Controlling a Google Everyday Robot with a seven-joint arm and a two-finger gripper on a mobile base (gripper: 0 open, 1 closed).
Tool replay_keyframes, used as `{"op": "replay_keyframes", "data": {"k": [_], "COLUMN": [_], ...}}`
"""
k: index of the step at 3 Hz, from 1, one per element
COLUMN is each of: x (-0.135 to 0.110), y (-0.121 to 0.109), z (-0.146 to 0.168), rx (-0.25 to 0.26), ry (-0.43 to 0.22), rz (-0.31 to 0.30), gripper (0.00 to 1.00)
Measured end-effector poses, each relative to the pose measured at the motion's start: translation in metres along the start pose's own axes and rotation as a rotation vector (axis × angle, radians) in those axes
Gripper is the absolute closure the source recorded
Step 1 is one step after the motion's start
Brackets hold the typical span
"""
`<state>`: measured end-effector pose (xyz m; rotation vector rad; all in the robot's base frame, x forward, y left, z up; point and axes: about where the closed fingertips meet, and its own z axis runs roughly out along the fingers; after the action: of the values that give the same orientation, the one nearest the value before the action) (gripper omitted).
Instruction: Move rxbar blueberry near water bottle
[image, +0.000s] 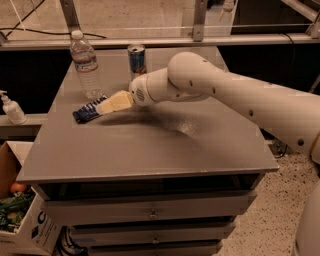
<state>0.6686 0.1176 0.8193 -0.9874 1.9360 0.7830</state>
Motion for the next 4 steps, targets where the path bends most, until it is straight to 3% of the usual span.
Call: {"op": "replay_keyframes", "data": {"k": [4], "x": [-0.0001], "y": [0.0003], "z": [0.0002], "rx": [-0.001], "ry": [0.0], "rz": [0.0], "gripper": [0.0]}}
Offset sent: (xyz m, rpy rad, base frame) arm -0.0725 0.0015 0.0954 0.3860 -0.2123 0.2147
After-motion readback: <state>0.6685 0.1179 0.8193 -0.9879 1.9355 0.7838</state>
